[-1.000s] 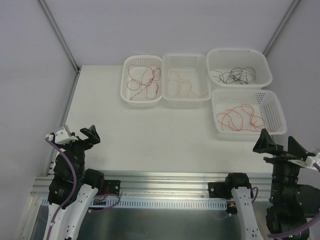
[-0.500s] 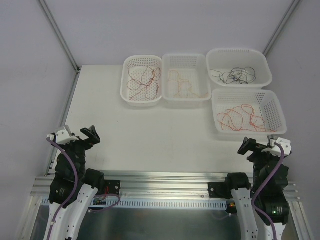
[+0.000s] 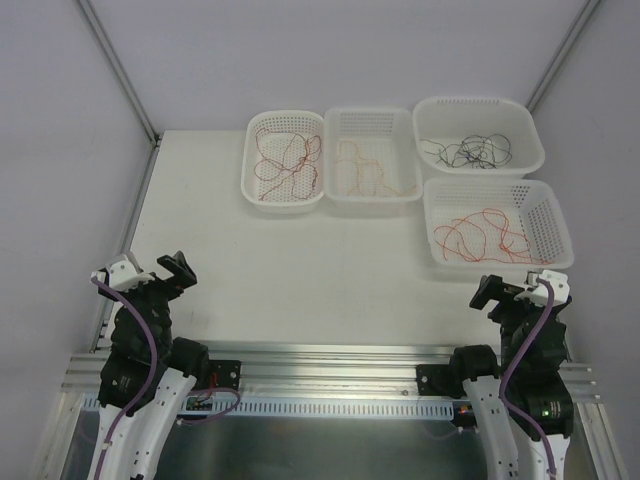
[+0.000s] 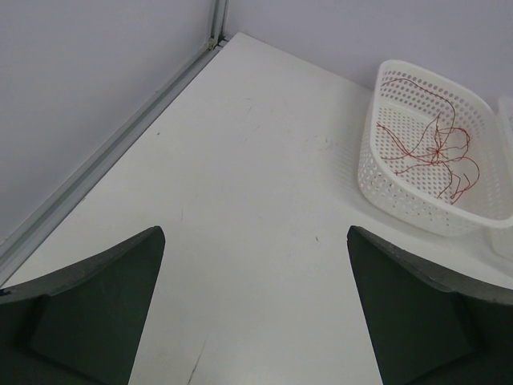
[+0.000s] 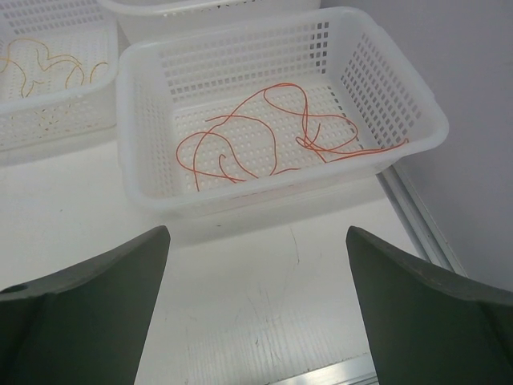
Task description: Untangle the cables
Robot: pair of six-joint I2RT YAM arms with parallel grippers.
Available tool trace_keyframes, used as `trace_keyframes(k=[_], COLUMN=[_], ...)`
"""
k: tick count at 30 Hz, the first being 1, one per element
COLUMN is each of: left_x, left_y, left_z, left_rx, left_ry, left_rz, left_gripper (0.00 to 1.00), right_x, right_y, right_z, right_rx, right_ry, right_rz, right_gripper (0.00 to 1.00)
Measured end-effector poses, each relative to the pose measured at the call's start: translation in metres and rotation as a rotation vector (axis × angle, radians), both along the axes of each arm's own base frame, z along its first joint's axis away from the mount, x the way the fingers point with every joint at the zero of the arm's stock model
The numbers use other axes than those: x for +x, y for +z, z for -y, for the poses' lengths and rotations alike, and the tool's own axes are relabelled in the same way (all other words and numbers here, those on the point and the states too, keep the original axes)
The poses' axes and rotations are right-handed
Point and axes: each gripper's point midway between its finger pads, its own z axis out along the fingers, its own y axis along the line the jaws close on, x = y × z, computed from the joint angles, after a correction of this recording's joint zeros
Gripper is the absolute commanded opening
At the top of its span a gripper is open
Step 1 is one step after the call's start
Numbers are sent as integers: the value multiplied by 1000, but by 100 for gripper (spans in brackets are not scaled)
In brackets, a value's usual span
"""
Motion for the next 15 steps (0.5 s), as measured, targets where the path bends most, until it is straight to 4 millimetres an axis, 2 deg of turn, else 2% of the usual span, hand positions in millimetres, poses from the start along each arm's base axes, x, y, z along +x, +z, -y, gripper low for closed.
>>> trace_keyframes(k=[15], left_x=[0], left_y=[0], left_z=[-2], left_rx=[4], left_ry=[9], left_rz=[-1], left_gripper=[99], right_x=[0], right_y=[0], right_z=[1], right_rx=[-2], right_ry=[-2], right_rz=[0], right_gripper=[97])
